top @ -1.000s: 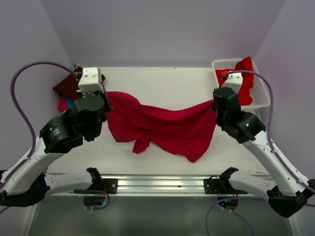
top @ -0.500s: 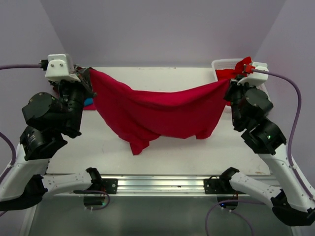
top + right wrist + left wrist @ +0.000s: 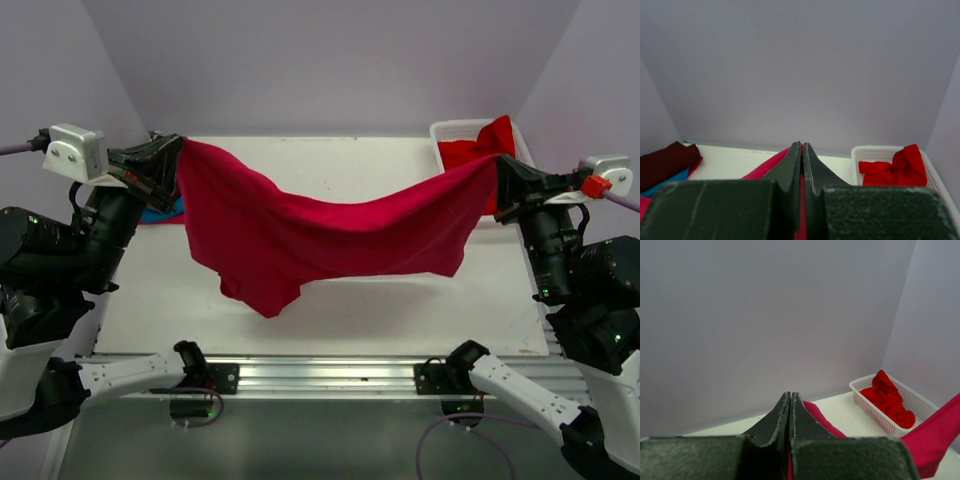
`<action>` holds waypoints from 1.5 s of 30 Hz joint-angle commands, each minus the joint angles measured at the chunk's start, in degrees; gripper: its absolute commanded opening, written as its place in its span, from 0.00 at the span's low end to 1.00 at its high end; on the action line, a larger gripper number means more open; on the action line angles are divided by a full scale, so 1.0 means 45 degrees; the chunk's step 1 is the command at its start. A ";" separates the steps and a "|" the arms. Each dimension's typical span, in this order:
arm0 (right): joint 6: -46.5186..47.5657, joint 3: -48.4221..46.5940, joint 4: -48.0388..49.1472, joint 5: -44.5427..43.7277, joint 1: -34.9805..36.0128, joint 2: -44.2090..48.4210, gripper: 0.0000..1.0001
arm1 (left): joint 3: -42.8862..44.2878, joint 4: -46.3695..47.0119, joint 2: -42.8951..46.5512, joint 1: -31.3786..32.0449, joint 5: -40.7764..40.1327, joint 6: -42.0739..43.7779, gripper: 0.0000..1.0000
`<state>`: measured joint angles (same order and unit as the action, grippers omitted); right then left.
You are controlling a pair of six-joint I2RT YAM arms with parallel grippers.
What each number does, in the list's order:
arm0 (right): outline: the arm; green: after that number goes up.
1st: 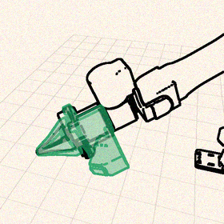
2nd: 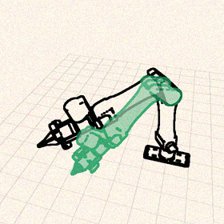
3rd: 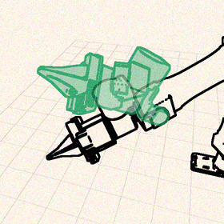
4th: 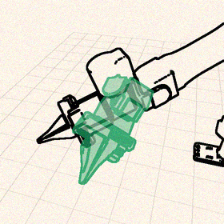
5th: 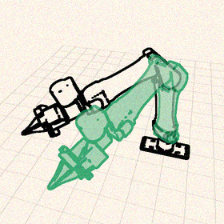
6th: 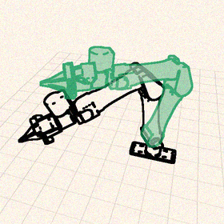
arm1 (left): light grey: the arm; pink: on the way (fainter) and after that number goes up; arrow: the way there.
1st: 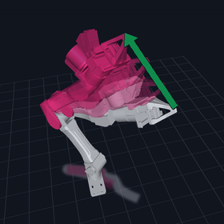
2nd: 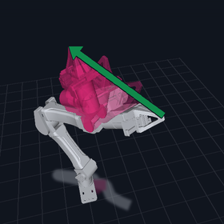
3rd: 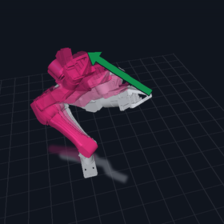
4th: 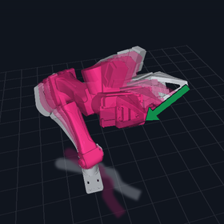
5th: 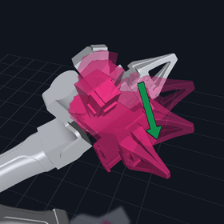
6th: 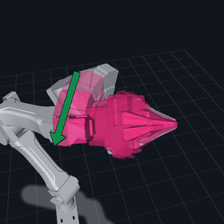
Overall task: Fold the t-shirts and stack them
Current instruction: Flatten the tshirt out
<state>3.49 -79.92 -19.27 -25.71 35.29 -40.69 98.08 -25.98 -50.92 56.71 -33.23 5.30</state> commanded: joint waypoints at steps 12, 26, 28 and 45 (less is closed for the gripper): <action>0.0807 -0.2238 -0.1226 -0.1784 -0.0010 -0.3924 0.00 | 0.0939 0.1355 -0.3603 0.0035 -0.3258 0.2473 0.00; 0.0475 -0.5286 -0.1500 -0.2372 -0.0107 -0.8907 0.00 | 0.2734 0.2042 -0.7668 -0.2522 -0.0059 0.1480 0.00; 0.0378 -0.5655 -0.1597 -0.2177 -0.0204 -0.9433 0.00 | 0.3124 0.1751 -0.8390 -0.3263 0.0778 0.1245 0.00; -0.1517 -0.8646 -0.3200 -0.1884 -0.3193 -1.3361 0.00 | 0.1467 0.1690 -0.9076 -1.0981 0.3244 -0.2310 0.00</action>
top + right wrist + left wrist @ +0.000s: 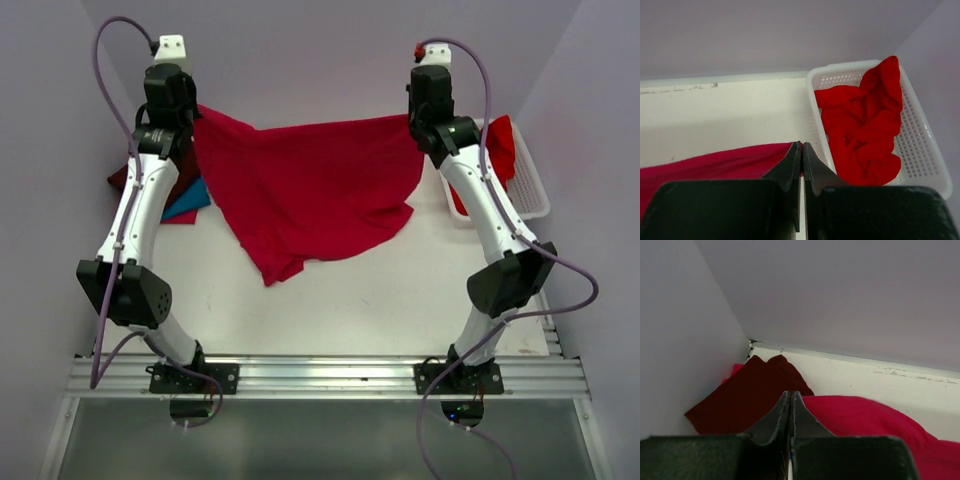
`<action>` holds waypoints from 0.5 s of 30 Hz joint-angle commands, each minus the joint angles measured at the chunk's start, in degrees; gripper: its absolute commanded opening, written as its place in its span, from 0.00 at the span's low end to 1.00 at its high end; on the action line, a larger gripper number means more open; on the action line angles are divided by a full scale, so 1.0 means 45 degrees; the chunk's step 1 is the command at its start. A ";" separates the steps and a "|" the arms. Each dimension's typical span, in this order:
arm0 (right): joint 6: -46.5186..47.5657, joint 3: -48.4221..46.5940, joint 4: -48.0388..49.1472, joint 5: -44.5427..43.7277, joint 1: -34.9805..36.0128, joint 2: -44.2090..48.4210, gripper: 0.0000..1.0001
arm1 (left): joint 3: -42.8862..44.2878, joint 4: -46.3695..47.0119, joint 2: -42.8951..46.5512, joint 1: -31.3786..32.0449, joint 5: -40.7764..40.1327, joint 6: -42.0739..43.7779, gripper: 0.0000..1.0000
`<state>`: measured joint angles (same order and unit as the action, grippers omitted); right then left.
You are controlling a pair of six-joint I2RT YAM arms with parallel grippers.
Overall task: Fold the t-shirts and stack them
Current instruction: Flatten the tshirt out
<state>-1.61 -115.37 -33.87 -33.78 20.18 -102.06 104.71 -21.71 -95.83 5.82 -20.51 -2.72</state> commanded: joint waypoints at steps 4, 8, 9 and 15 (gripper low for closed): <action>-0.0483 -0.0029 0.0728 -0.0033 0.0202 0.0979 0.00 | -0.0825 0.1288 0.1704 0.0327 0.0632 -0.0275 0.00; 0.0218 0.0714 0.1837 -0.0694 0.1000 0.2014 0.00 | -0.1197 0.1602 0.2719 0.1142 -0.0145 0.0545 0.00; 0.0994 0.1335 0.2248 -0.1103 0.1312 0.2287 0.00 | -0.1449 0.1854 0.3186 0.1514 -0.0999 0.1088 0.00; 0.3358 0.3739 0.5702 -0.3465 0.4569 0.5546 0.00 | -0.2505 0.2209 0.5999 0.3468 -0.2002 0.1716 0.00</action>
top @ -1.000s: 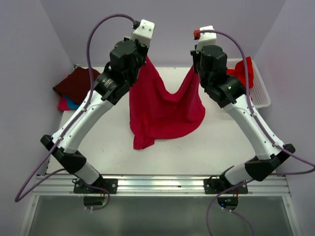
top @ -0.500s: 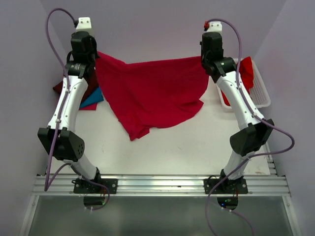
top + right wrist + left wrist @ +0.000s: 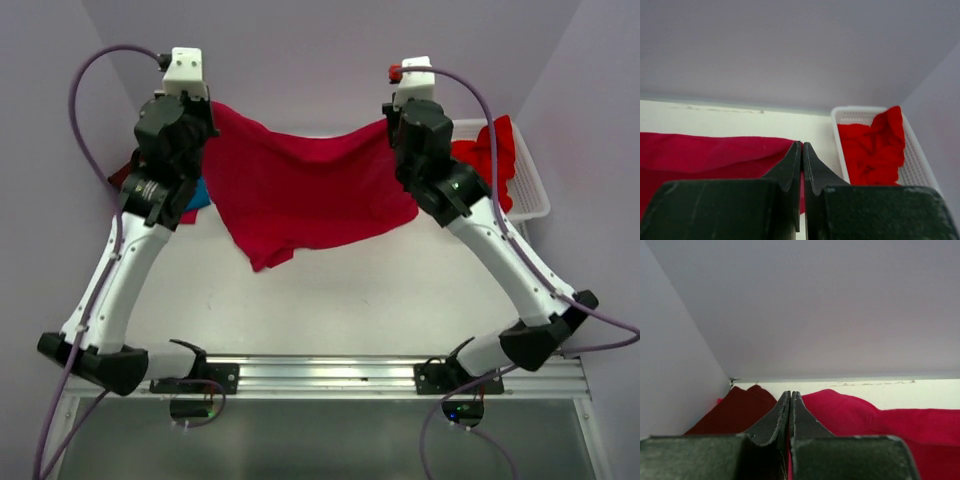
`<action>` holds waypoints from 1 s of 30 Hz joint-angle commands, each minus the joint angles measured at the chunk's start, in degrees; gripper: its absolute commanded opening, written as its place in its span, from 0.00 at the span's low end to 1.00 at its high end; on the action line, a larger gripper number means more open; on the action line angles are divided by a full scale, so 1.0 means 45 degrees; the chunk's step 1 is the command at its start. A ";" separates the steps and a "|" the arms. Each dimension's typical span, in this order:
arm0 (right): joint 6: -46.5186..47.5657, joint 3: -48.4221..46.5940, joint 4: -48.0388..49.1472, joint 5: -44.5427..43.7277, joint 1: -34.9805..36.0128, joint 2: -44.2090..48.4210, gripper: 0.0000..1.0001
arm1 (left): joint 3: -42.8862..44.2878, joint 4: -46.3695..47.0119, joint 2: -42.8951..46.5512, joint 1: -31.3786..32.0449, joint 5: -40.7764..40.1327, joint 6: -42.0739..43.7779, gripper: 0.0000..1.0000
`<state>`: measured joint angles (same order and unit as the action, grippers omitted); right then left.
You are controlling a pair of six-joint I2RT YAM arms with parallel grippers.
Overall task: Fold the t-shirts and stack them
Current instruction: Flatten the tshirt out
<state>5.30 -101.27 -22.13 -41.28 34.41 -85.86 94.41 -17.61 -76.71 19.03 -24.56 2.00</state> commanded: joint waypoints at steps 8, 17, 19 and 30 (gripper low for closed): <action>0.7625 0.3110 0.9619 -0.4009 0.6392 0.3788 0.00 | 0.0249 0.0417 0.4407 0.1748 -0.1008 0.0825 0.00; 1.1086 0.2818 1.3119 -0.4929 0.8153 0.2675 0.00 | 0.1109 -0.0599 0.5522 0.1729 -0.0735 0.0669 0.00; 1.1672 0.2662 1.3568 -0.5104 0.8153 0.2402 0.00 | 0.1129 -0.0619 0.5542 0.1729 -0.0520 0.0630 0.00; 0.7156 0.0172 0.8417 -0.5403 0.4296 0.0898 0.00 | 0.0836 0.0493 0.2791 0.1748 -0.1144 0.1098 0.00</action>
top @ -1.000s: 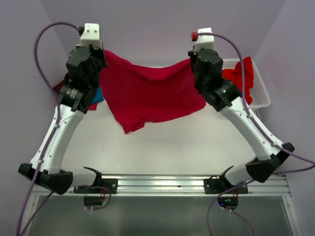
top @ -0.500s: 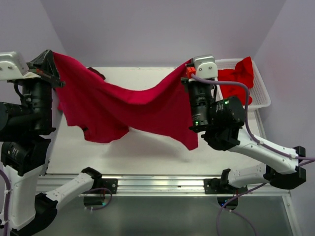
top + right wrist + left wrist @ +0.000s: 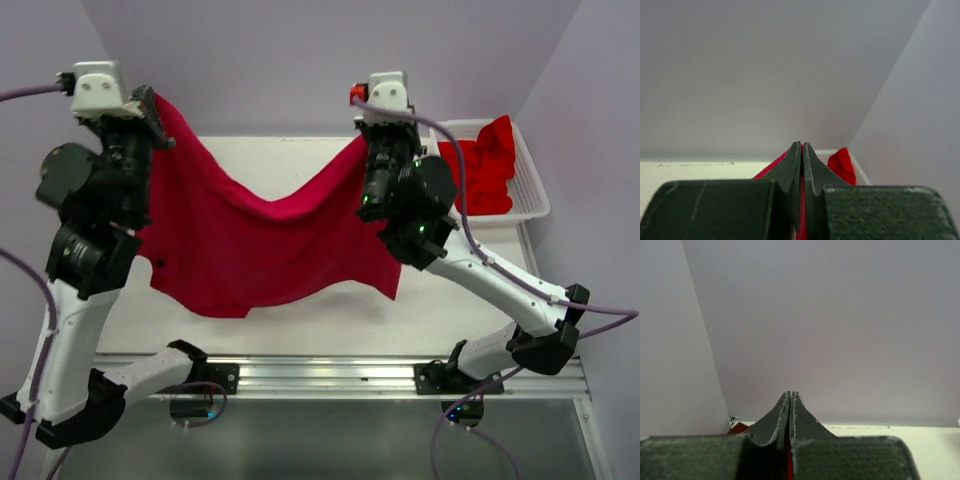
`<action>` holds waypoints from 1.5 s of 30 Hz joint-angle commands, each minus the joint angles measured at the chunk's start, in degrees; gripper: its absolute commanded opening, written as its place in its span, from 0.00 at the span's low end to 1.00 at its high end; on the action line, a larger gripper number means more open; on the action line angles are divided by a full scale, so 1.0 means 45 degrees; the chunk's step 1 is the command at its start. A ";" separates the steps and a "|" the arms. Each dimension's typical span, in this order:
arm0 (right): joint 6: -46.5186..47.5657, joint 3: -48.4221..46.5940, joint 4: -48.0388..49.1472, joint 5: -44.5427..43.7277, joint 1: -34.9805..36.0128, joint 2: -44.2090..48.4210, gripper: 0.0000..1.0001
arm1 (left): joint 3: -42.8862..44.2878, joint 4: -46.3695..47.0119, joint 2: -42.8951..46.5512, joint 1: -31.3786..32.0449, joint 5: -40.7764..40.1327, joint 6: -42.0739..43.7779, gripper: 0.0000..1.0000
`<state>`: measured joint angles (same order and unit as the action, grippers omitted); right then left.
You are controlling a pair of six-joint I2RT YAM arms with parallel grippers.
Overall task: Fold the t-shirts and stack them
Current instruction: Flatten the tshirt out
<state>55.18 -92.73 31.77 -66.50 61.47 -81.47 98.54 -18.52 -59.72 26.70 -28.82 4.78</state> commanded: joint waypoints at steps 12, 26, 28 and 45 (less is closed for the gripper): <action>-1.0990 -0.6402 -1.3326 0.6103 -0.7307 -0.4408 0.00 | 0.0972 0.1304 -0.5065 -0.1201 0.1695 -0.0004 0.00; -1.3022 -0.8455 -1.5438 1.0142 -1.0122 -0.7284 0.00 | 0.3373 0.0778 -0.8542 -0.2163 0.3102 -0.0767 0.00; -1.3471 -0.8010 -1.5186 1.0849 -1.0592 -0.7286 0.00 | 0.3707 0.0602 -0.9090 -0.2163 0.3162 -0.0807 0.00; -1.4645 -0.3945 -1.1689 1.4250 -1.2977 -0.5762 0.00 | -0.0803 0.4564 -0.7958 -0.5151 0.8551 -0.3249 0.00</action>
<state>-10.11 -110.21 -26.44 -4.86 2.44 -111.96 95.72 -7.64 -99.85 3.07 4.19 -8.43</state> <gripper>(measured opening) 0.014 0.006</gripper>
